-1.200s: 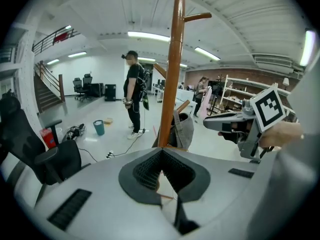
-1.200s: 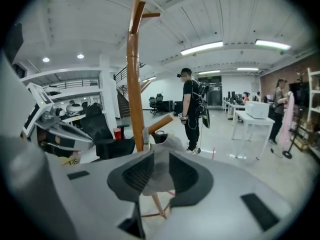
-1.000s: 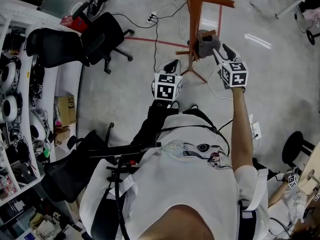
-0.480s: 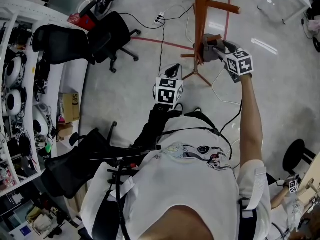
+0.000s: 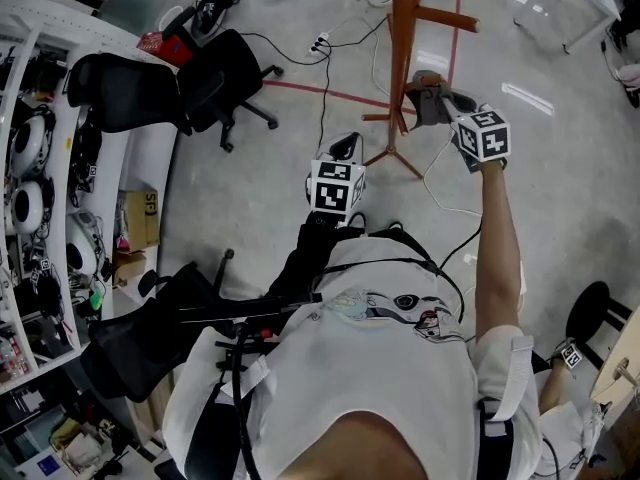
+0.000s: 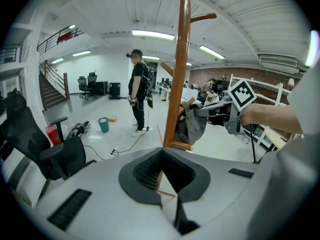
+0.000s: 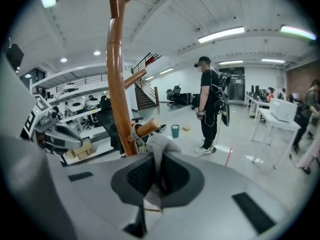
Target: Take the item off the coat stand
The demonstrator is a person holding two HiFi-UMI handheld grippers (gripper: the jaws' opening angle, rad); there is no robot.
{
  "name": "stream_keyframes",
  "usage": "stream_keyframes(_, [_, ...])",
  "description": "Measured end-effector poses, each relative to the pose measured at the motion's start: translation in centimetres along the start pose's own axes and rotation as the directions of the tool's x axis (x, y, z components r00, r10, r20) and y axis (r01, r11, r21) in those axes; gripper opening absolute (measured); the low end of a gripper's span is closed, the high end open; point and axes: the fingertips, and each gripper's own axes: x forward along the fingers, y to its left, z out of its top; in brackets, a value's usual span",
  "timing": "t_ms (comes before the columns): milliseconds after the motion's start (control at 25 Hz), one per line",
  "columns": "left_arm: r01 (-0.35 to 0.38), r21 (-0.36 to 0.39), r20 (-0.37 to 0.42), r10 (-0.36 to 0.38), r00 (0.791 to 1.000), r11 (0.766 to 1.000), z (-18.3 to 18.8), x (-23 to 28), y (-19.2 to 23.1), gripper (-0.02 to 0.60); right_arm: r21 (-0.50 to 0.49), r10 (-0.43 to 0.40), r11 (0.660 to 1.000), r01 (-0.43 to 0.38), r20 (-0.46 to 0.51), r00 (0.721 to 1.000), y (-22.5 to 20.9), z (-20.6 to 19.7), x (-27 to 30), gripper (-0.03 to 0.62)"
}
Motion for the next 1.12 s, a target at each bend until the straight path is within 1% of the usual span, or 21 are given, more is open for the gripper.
stream_keyframes(160, [0.017,0.009,0.007,-0.017,1.0,1.0,0.0,0.0,-0.4,0.003,0.058,-0.059,0.997,0.056,0.049,0.997,-1.8,1.0,-2.1,0.018])
stream_keyframes(360, [0.028,0.023,0.025,-0.029,0.999,0.999,0.2,-0.4,-0.9,0.003,0.11,-0.149,0.984,0.139,0.086,0.985,-3.3,0.9,-5.1,0.018])
stream_keyframes(480, [0.038,0.037,0.069,-0.04,0.997,0.999,1.1,-1.2,-1.1,0.003,0.129,-0.228,0.968,0.214,0.106,0.968,-3.1,0.9,-8.3,0.018])
stream_keyframes(600, [0.048,0.06,0.145,-0.057,0.988,0.997,3.0,-2.8,-1.4,0.003,0.151,-0.307,0.947,0.284,0.164,0.937,-1.5,2.4,-12.2,0.018])
stream_keyframes(720, [0.051,0.086,0.247,-0.071,0.966,0.995,5.8,-4.1,-1.5,0.003,0.156,-0.371,0.927,0.341,0.241,0.897,0.5,4.3,-15.5,0.018])
stream_keyframes(880, [0.058,0.132,0.376,-0.104,0.921,0.99,9.6,-6.3,-2.6,0.003,0.141,-0.424,0.905,0.401,0.346,0.837,3.7,6.7,-19.2,0.018])
stream_keyframes(1000, [0.07,0.173,0.445,-0.141,0.884,0.982,11.9,-8.1,-4.0,0.003,0.139,-0.453,0.889,0.437,0.409,0.792,6.2,8.3,-21.5,0.018])
stream_keyframes(1120, [0.078,0.204,0.491,-0.171,0.854,0.976,13.2,-9.4,-5.3,0.003,0.138,-0.483,0.869,0.476,0.452,0.75,8.3,9.4,-23.1,0.018])
